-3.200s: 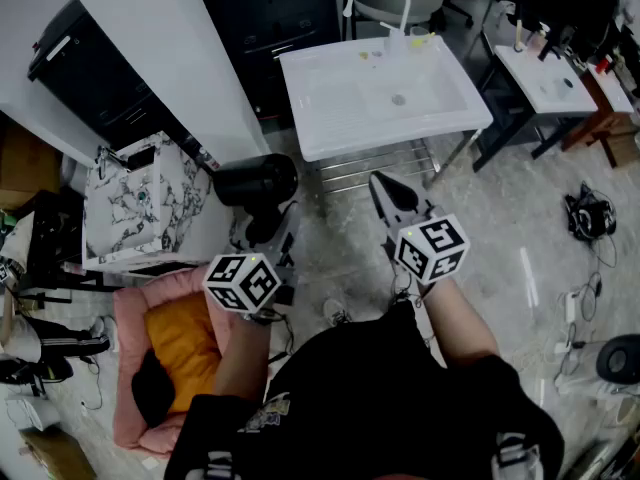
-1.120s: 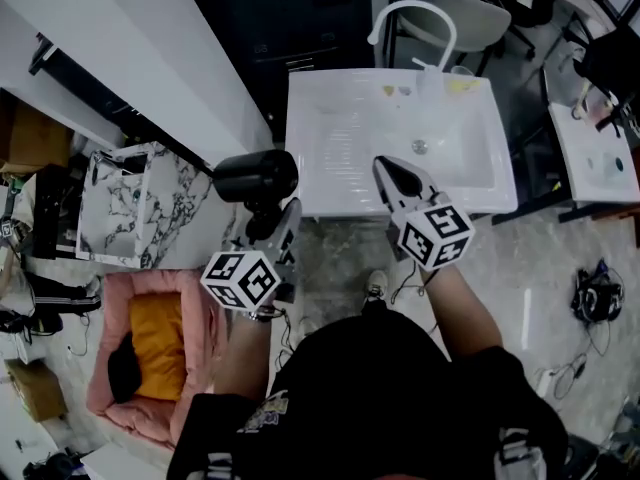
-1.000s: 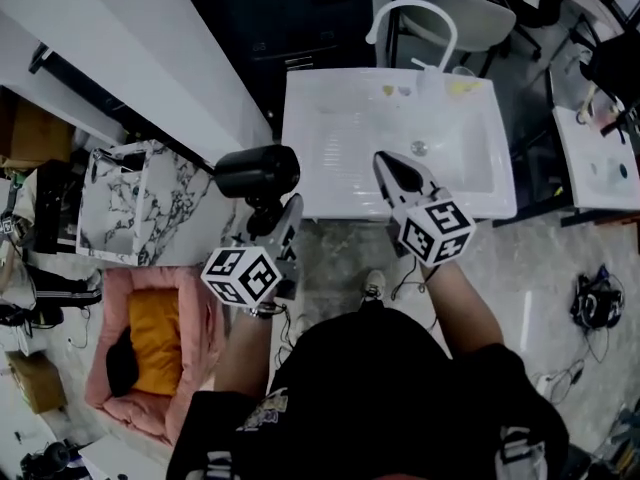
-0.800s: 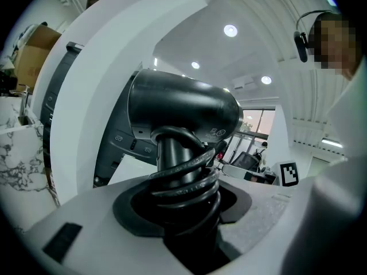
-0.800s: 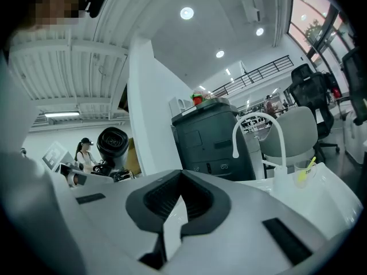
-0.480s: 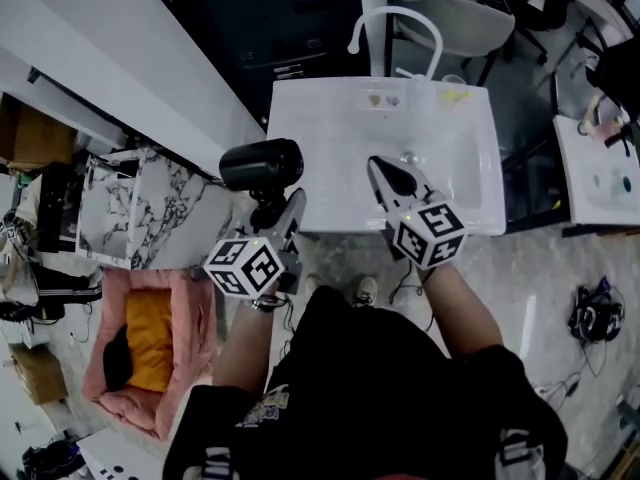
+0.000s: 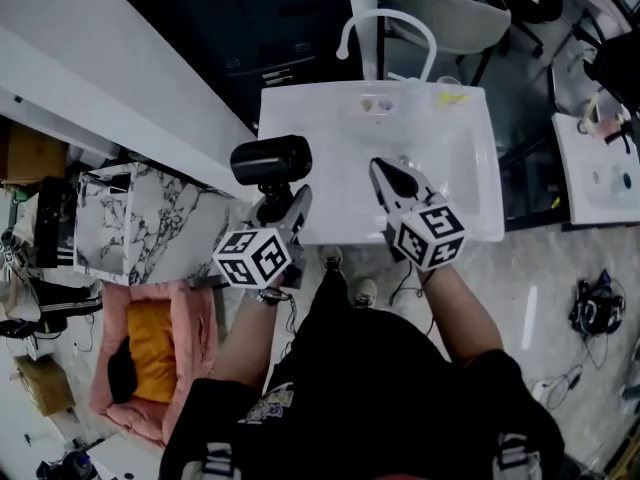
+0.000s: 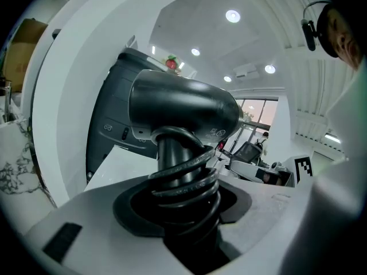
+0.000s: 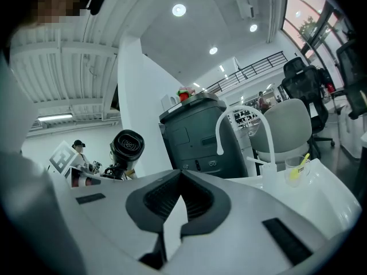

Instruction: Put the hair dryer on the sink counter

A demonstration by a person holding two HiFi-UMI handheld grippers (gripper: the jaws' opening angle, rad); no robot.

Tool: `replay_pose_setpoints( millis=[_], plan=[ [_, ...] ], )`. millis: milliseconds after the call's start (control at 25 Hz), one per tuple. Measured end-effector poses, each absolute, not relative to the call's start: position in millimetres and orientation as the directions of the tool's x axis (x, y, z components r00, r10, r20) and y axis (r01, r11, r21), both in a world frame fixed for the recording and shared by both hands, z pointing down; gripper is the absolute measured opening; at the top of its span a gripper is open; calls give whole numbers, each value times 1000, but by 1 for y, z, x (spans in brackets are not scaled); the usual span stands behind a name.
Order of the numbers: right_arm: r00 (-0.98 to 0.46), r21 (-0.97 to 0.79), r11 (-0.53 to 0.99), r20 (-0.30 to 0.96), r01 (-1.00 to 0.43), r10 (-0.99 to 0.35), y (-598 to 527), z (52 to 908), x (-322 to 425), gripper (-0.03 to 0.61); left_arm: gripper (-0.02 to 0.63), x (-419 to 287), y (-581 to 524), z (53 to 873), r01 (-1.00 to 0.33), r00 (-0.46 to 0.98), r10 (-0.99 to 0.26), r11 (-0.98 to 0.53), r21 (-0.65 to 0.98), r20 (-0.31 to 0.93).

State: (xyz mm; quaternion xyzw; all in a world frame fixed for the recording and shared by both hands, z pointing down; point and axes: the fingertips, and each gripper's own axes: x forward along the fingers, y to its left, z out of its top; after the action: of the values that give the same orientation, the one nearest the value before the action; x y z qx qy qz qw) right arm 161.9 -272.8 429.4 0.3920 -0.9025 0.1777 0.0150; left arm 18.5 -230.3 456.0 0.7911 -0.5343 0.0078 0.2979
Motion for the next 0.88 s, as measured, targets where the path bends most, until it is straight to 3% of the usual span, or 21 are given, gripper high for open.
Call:
replay_pose_setpoints(
  millis=[880],
  plan=[
    [-616,-370,506,298,-779,-729,-404,503,122,-2,195,-14,-390,571,-852,449,-732,-177,493,513]
  ],
)
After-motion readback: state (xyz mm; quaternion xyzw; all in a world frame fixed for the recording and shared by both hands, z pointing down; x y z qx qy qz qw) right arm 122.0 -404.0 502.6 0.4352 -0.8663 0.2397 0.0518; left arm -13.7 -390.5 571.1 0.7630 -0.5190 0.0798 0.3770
